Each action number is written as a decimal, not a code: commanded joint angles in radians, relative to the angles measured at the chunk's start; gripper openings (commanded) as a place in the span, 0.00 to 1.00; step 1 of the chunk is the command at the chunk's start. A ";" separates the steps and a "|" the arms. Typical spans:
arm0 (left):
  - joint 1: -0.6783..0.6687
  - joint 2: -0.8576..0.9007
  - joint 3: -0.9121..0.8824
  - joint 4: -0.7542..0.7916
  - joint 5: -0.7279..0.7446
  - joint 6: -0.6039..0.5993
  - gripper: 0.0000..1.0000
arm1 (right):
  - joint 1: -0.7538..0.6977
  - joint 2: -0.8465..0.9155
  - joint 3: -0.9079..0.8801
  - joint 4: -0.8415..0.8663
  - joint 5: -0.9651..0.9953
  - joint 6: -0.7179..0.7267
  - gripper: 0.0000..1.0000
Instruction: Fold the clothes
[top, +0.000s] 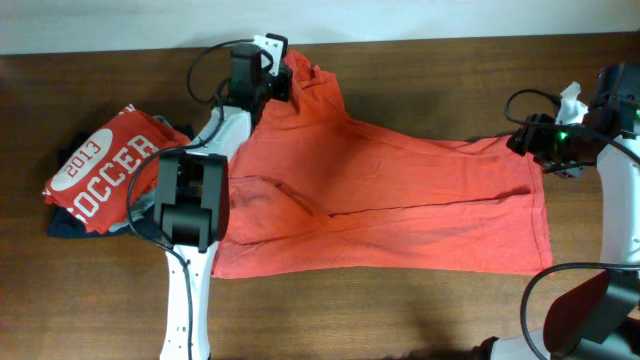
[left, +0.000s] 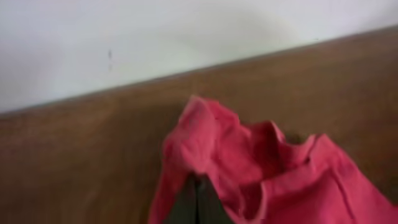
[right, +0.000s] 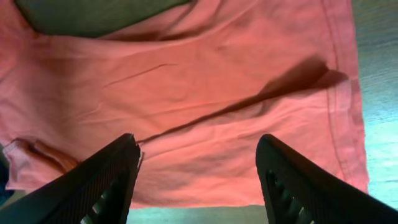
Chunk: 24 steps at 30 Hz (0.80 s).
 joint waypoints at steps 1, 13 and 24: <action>0.021 -0.122 0.089 -0.139 0.026 0.004 0.00 | 0.009 -0.004 0.011 0.014 0.021 -0.008 0.63; 0.025 -0.271 0.116 -0.615 0.011 0.088 0.00 | 0.009 -0.004 0.011 0.056 0.016 0.014 0.63; 0.024 -0.319 0.116 -0.908 0.012 0.087 0.00 | 0.007 0.009 0.011 0.072 0.017 0.016 0.64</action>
